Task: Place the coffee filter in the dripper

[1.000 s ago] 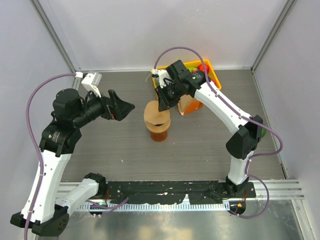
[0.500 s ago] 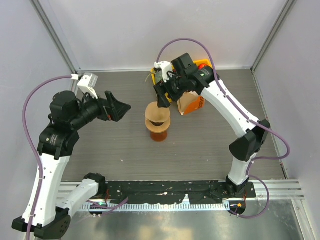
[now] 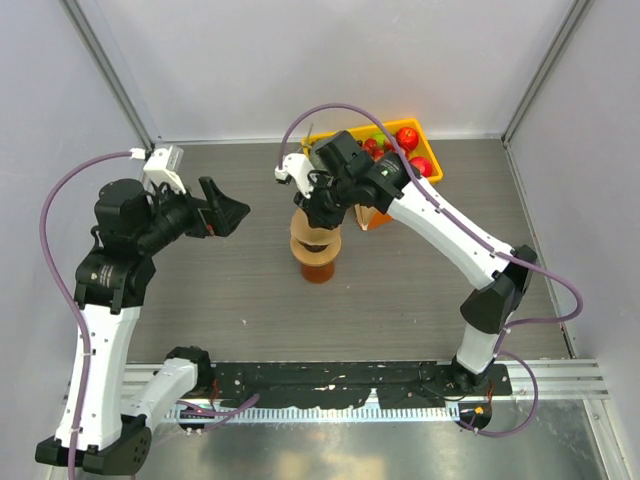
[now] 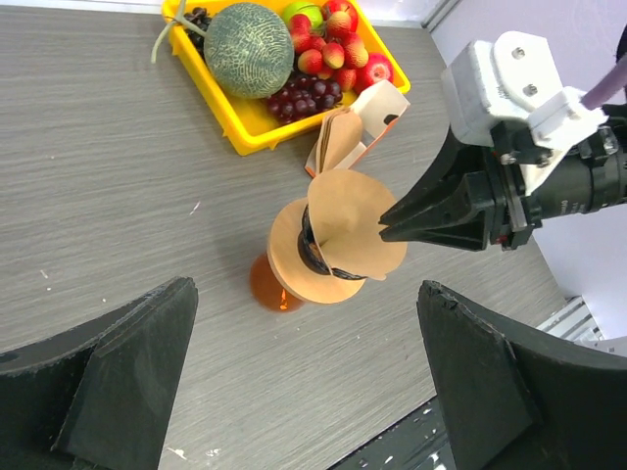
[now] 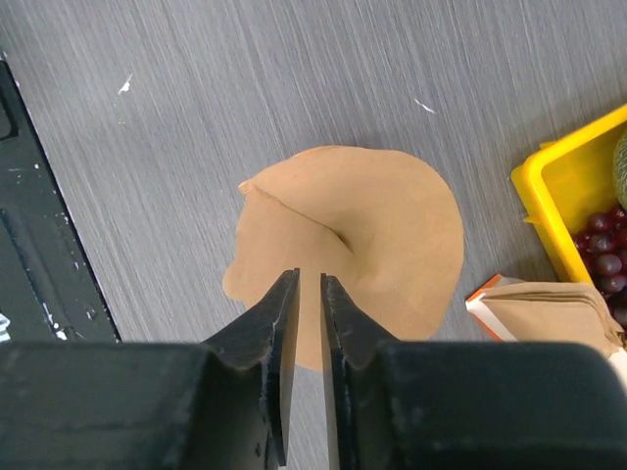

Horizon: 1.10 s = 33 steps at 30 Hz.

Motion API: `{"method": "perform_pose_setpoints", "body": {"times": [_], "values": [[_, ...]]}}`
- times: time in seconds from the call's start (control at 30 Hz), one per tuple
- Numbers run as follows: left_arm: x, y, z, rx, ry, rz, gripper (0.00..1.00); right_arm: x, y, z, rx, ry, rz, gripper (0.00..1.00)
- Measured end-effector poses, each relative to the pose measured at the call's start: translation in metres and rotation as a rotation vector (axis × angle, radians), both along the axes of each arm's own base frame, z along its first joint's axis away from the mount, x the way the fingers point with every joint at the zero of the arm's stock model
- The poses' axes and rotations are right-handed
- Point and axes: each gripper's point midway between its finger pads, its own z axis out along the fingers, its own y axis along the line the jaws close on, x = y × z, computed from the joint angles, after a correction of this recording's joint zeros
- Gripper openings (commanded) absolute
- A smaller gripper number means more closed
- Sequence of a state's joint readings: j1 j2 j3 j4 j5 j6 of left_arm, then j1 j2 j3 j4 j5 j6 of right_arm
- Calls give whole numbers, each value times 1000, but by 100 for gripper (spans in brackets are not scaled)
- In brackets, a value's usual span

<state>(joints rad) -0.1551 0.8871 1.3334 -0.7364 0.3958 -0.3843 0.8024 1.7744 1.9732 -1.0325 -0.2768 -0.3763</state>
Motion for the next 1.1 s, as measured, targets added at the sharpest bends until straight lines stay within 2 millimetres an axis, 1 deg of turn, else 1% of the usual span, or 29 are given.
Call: {"method": "perform_pose_setpoints", "body": {"times": [0.27,0.3,0.47,0.67,0.8,1.1], "values": [[0,6,-5,1,22,19,97,14,2,-37,-64,-3,-9,8],[0,6,-5,2,26,21,97,15,3,-40,-67,-1,-9,5],[2,10,-12,9,55,36,97,23,11,-59,-79,1,0,5],[2,13,-16,13,72,47,97,24,12,-83,-114,23,13,5],[1,14,-17,14,77,49,97,22,9,-95,-133,36,19,5],[2,17,-17,27,70,51,97,25,11,-109,-143,36,24,5]]}}
